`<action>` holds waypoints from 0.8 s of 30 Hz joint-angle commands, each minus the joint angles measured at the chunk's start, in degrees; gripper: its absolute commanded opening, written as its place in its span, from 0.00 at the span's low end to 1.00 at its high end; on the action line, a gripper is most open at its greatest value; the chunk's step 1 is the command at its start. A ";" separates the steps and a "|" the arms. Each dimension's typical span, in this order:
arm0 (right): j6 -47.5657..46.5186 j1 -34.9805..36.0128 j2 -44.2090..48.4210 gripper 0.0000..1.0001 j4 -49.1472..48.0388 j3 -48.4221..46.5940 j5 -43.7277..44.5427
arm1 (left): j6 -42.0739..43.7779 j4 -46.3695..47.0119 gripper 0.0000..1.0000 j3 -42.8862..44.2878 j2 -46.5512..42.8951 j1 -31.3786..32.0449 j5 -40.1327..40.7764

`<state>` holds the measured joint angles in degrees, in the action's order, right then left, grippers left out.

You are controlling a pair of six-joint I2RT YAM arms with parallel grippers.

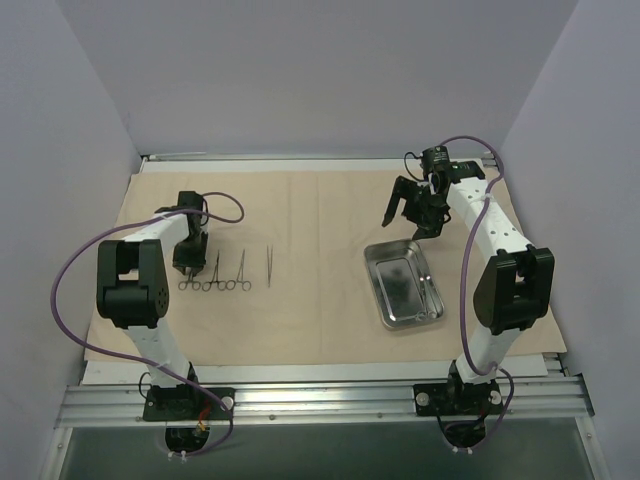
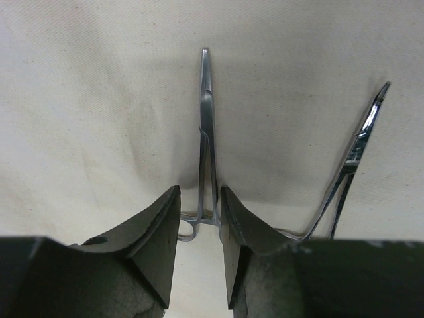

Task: Open and lay out the surgical kit
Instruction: Place the medical item in the surgical kit, then move the container from the surgical kit.

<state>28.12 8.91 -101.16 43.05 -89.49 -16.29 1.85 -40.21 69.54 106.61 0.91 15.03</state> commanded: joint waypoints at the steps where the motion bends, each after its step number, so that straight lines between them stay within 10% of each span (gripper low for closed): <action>1: -1.57 -0.56 1.32 0.84 3.18 0.02 1.08 | -3.41 -2.05 0.40 3.05 -2.36 -0.56 1.41; 11: 1.67 3.21 12.47 0.63 -1.74 19.50 13.73 | -16.86 -8.05 0.45 12.29 -16.41 0.67 -12.63; 24: 11.43 9.81 21.36 0.82 -9.64 40.43 23.49 | -19.60 -4.18 0.45 11.49 -22.50 10.78 -27.24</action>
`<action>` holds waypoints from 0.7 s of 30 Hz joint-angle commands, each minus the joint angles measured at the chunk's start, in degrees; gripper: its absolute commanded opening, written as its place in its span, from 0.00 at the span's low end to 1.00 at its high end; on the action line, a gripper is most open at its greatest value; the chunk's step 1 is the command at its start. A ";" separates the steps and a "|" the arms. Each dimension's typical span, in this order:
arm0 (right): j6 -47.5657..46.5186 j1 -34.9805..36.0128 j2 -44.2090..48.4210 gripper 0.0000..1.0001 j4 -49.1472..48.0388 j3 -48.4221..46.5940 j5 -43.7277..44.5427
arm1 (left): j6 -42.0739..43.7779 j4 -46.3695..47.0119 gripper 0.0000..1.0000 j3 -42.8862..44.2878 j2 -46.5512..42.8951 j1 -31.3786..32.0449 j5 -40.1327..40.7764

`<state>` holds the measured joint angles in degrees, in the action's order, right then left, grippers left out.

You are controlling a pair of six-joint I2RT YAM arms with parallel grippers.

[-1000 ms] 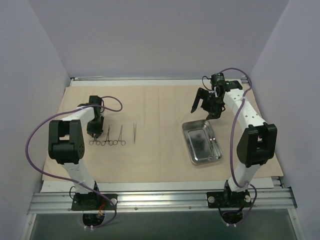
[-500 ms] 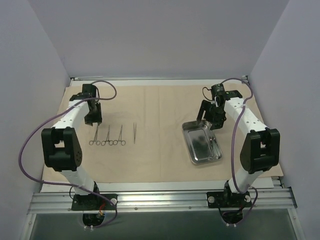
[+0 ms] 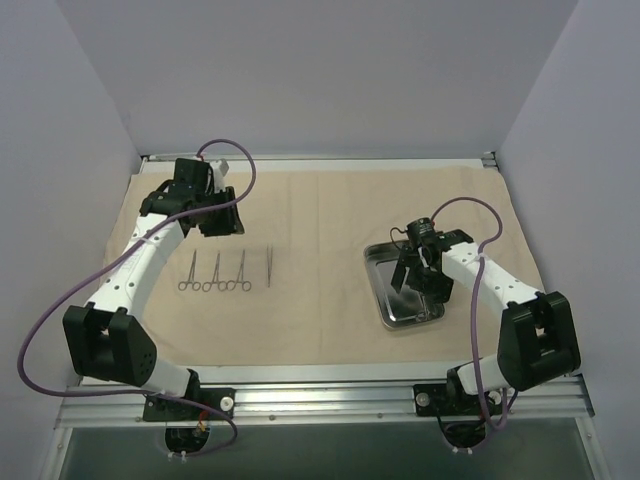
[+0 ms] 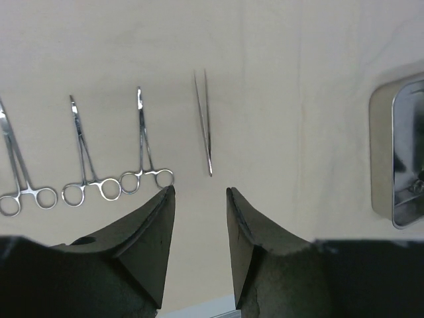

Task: Open and lay out the surgical kit
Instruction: Move the container from the surgical kit.

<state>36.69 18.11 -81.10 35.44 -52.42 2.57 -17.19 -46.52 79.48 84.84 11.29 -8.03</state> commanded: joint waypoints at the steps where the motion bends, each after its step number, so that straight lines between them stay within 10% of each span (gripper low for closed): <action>1: 2.60 0.53 1.21 0.84 -2.83 4.16 4.73 | -0.65 2.57 0.45 1.64 -0.90 0.57 -4.62; 21: -0.12 0.26 -8.88 0.97 -19.44 12.00 -3.87 | -0.47 3.72 0.45 0.06 -2.40 1.81 -8.05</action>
<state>36.18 18.50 -84.31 20.73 -42.44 4.60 -17.85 -44.80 79.46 84.75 12.84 -14.57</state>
